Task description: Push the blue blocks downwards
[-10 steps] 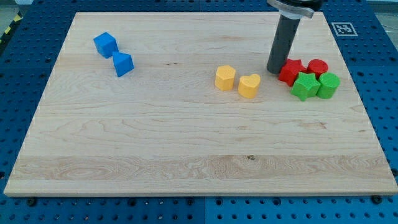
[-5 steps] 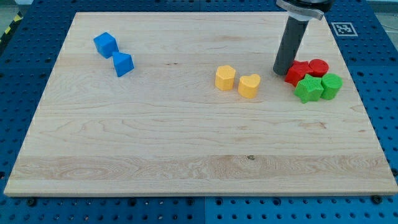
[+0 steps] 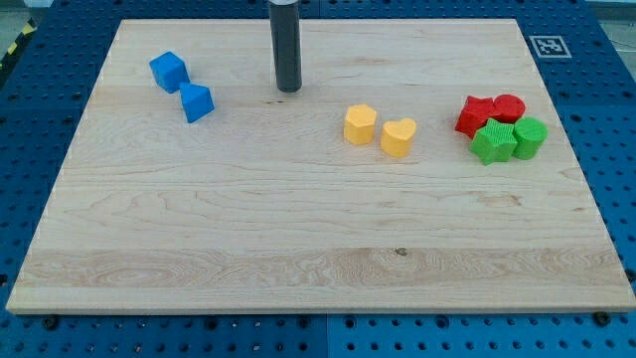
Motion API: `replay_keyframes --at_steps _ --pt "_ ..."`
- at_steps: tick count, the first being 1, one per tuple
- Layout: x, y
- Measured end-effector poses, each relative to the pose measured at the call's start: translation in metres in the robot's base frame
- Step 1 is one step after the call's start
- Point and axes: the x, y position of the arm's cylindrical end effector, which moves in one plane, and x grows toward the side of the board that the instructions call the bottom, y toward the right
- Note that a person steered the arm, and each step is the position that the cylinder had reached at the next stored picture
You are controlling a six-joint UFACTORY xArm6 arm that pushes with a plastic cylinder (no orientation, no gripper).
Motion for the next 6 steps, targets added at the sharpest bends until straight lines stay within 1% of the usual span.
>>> replay_keyframes --at_steps 1,2,3,4,6 --pt "-0.009 0.0" --pt "-0.059 -0.009" --pt "-0.078 -0.054" --pt "-0.074 -0.115" --pt "-0.034 -0.168"
